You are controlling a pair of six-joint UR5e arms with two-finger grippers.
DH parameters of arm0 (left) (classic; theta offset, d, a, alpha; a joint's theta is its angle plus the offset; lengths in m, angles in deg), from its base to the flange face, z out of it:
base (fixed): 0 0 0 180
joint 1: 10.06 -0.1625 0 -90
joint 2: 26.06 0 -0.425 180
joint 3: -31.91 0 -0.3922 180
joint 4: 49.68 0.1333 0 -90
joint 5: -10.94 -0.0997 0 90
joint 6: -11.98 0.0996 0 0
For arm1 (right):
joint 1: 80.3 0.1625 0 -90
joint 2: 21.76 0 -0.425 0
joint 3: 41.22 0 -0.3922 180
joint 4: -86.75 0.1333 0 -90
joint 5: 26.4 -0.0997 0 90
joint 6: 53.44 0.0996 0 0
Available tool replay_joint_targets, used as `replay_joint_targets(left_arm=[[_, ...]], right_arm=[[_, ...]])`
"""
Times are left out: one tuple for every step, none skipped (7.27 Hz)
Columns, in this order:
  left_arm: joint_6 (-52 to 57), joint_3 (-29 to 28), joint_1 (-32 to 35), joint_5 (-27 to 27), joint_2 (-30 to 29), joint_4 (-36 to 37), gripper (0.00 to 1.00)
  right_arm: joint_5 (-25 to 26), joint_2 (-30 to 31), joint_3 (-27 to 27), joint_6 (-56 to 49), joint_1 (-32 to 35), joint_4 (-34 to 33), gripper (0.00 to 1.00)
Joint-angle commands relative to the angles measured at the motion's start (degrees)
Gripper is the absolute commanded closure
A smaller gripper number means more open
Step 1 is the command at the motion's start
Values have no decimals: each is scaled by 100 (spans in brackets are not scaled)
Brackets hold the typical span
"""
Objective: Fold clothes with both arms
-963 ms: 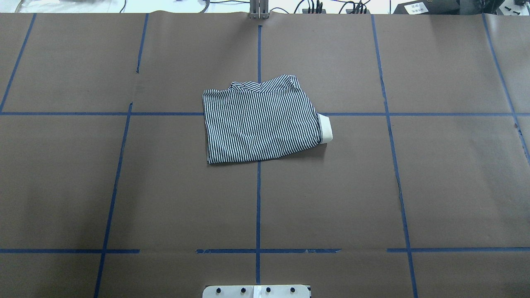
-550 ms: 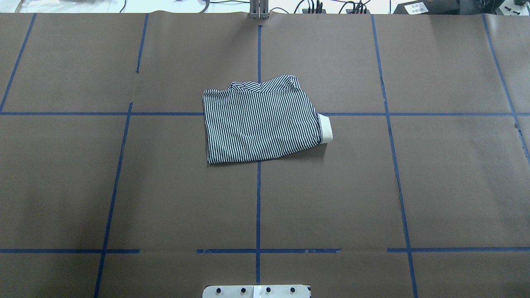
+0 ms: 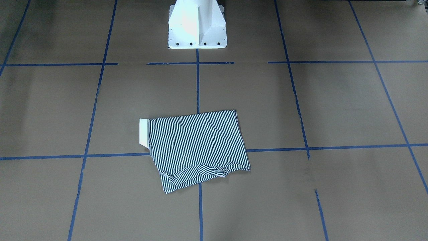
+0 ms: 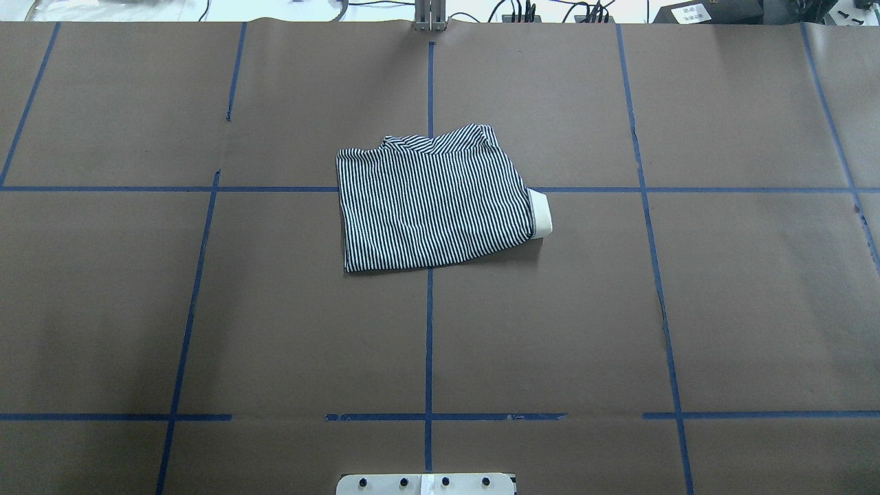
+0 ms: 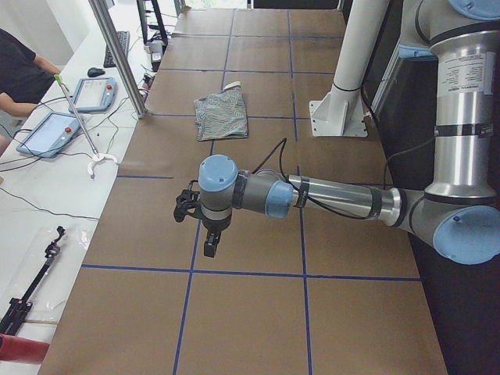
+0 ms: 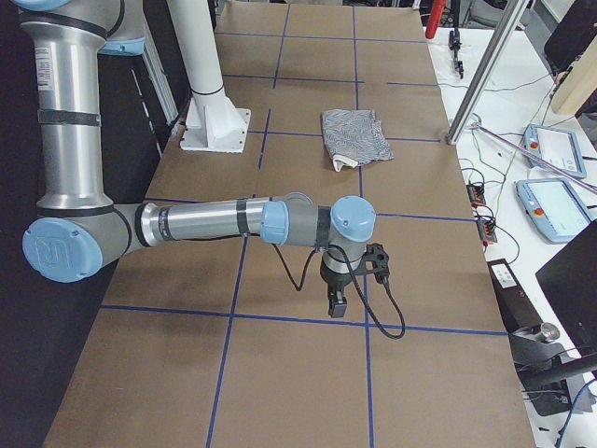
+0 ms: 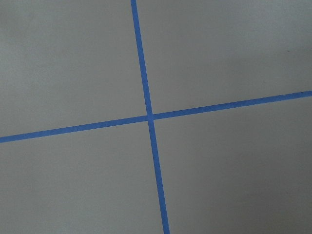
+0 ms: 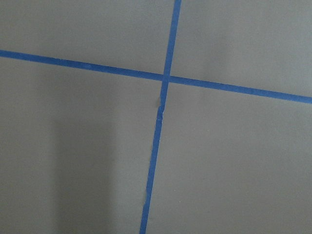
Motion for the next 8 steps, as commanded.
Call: replay_joint_targets(left_arm=[[-10, -28, 0, -3, 35, 66, 0], [-10, 42, 0, -3, 122, 415, 0], [-10, 208, 0, -3, 123, 749, 0], [-10, 305, 0, -3, 140, 926, 0], [-2, 298, 0, -3, 141, 945, 0], [7, 237, 0, -3, 132, 928, 0], [25, 175, -9, -3, 132, 885, 0], [25, 183, 0, -3, 141, 884, 0]], right_arm=[[14, 0, 24, -13, -68, 1, 0], [14, 0, 24, -5, -68, 1, 0], [14, 0, 24, -13, -68, 1, 0], [5, 0, 7, -22, -68, 1, 0], [-4, 0, -2, -22, -68, 1, 0], [-4, 0, -11, -22, -68, 1, 0], [5, 0, -11, -22, -68, 1, 0], [22, 0, 6, -22, -68, 1, 0]])
